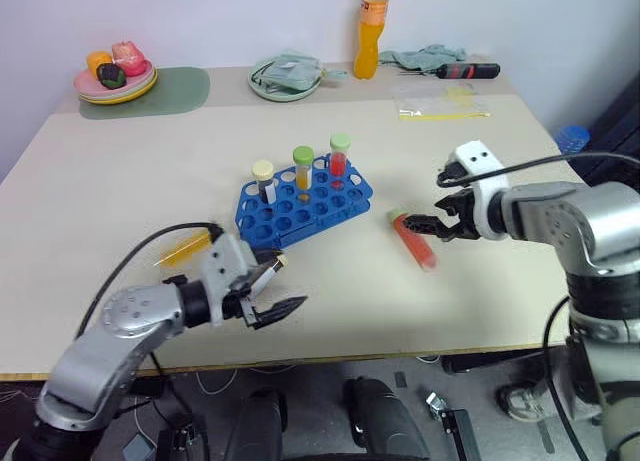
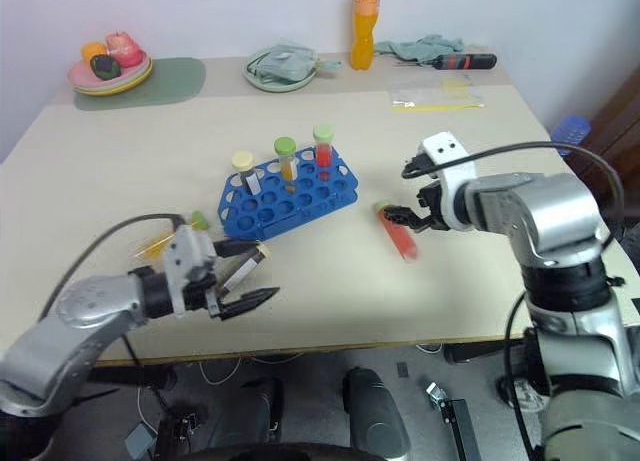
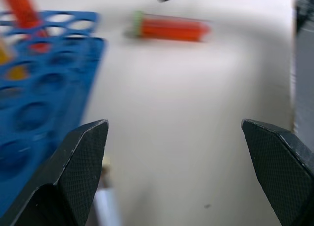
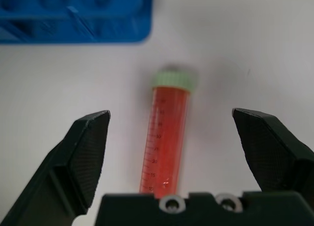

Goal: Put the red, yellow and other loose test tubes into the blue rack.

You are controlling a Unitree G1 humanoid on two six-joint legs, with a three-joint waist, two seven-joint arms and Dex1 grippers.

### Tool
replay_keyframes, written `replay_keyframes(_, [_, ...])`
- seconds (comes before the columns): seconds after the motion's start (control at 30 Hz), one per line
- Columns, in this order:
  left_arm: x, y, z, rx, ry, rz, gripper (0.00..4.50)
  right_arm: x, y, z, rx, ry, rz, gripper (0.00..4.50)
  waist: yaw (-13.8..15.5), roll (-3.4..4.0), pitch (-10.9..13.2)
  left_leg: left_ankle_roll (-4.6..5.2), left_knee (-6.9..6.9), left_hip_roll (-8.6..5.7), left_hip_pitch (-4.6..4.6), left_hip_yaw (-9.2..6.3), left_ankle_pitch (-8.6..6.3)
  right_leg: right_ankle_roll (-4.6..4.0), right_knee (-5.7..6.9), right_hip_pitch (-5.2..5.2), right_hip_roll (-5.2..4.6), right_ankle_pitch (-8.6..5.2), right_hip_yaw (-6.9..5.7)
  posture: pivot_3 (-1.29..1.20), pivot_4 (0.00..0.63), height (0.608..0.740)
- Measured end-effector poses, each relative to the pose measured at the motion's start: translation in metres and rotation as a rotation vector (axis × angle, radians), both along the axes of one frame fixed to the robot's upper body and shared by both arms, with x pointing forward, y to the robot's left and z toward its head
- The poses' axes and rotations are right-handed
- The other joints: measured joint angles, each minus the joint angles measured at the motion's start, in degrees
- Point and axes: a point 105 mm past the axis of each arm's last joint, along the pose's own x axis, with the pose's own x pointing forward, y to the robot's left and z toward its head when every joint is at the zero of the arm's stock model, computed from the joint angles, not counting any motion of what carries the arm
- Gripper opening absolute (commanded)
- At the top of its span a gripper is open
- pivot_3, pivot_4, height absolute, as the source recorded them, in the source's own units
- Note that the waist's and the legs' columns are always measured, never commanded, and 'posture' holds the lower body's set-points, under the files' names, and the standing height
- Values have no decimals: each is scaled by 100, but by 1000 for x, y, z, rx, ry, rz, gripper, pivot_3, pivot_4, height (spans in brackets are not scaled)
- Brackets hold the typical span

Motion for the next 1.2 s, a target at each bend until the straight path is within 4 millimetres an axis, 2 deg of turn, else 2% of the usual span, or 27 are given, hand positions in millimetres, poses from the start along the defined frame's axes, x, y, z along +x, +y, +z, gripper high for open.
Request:
replay_keyframes(0.17, [5,-9,-6,2,-15,-26,4495,12,8,-2,-89,49,-24,4418,3,0,0,3,1,-2,-4,2,-1,1,-2,-1,-3,0,0,0,150,740])
replay_keyframes(0.4, [2,-8,-14,-5,-8,-3,4495,19,5,-29,-135,171,-97,4418,-7,0,0,4,1,-1,-4,2,-2,1,0,-3,-2,0,0,0,150,740])
replay_keyframes(0.5, [0,-8,-14,-9,-13,6,4500,20,9,-35,-140,187,-102,3135,-6,0,0,4,1,0,-4,2,-2,1,1,-3,-2,0,0,0,150,740])
replay_keyframes(0.63, [1,-6,-12,-11,-24,24,4500,21,15,-34,-146,179,-86,1121,-6,0,0,4,2,0,-4,1,-2,1,1,-3,-2,1,0,0,150,740])
replay_keyframes(0.67, [1,-6,-11,-12,-29,30,4500,21,17,-33,-145,176,-82,803,-4,0,0,4,2,0,-4,1,-2,1,1,-3,-2,1,-1,0,150,740])
replay_keyframes(0.83, [3,0,-10,-12,-36,60,4500,19,25,-20,-114,84,-29,783,-3,0,0,4,1,0,-5,0,-2,1,1,-3,-2,0,-1,0,150,740])
replay_keyframes(0.97, [5,9,-8,-12,-47,108,4500,7,32,-7,46,-201,37,783,37,-3,-2,6,1,0,-18,-14,-3,3,-6,-3,-3,0,-15,0,150,740])
replay_keyframes(1.1, [8,15,-4,-25,-60,137,4500,-6,55,6,334,-445,37,783,-26,0,0,6,2,0,-5,-4,-3,4,8,-4,-2,1,-4,0,150,740])
replay_keyframes(1.2, [17,12,4,-81,-66,141,4500,-4,83,36,499,-706,57,783,-72,0,0,5,4,1,7,-4,-3,1,29,-4,4,1,-3,0,150,740])
